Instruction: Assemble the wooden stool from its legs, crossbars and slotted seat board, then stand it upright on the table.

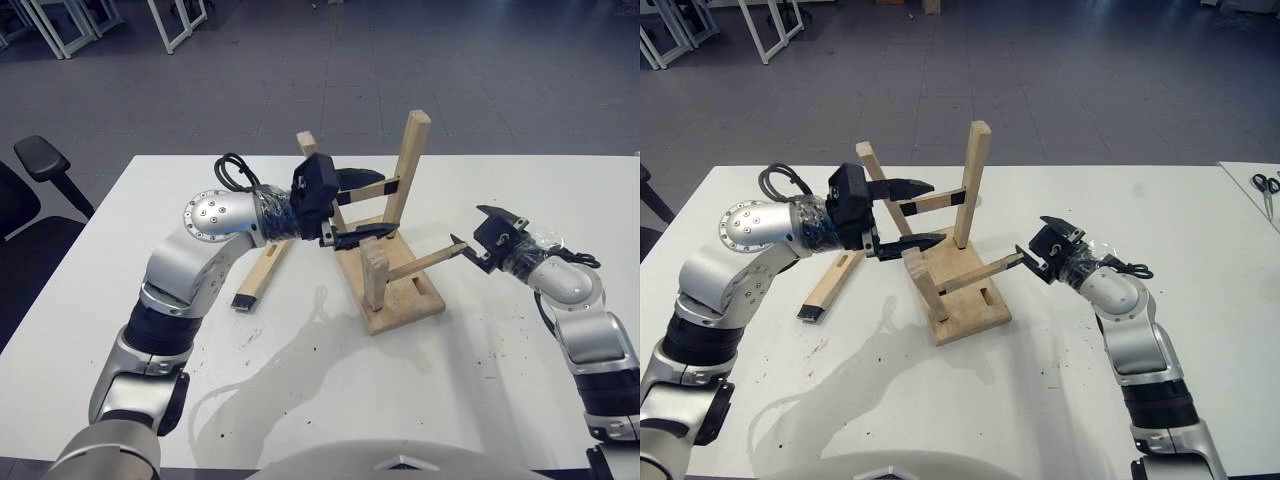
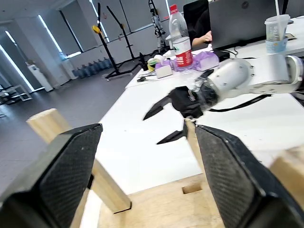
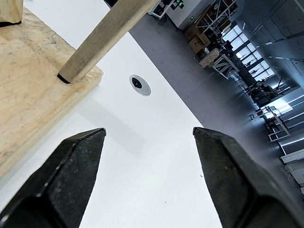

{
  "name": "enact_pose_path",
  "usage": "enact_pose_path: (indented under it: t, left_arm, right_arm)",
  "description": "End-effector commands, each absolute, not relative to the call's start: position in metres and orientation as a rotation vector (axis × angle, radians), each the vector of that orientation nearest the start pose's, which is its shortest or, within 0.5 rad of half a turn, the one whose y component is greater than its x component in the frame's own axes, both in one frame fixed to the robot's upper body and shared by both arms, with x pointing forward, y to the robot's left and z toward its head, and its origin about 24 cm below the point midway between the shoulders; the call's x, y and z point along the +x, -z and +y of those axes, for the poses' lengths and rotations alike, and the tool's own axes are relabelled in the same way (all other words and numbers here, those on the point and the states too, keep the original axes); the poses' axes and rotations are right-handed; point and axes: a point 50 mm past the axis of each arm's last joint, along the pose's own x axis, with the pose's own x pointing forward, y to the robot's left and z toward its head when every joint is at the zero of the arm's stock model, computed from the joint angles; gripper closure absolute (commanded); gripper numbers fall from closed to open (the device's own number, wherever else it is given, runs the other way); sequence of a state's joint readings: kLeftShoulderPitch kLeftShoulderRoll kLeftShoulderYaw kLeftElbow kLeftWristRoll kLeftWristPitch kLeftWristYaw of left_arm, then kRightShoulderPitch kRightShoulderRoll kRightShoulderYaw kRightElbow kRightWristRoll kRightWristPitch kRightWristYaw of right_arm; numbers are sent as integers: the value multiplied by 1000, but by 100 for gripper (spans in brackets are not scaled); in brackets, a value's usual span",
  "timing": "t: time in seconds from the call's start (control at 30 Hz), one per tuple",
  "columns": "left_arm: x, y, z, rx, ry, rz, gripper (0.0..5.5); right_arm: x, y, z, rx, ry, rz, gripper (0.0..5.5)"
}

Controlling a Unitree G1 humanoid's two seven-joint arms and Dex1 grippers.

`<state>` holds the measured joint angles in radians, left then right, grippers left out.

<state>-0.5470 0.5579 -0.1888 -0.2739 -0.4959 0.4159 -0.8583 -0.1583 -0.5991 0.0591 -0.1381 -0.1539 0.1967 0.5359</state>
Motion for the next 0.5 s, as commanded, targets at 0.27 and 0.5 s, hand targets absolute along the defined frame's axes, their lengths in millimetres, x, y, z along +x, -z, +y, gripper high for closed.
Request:
enact_pose_path:
  t: [0.27,0.5]
  left_arm:
    - [254,-292,113,-201,1263,-448,189]
    - [225,-303,81,-384,1566,-313,189]
  right_arm:
    - [271,-103,-208,-764,-526,112,211]
    - [266,-97,-207,-755,-524,128,211]
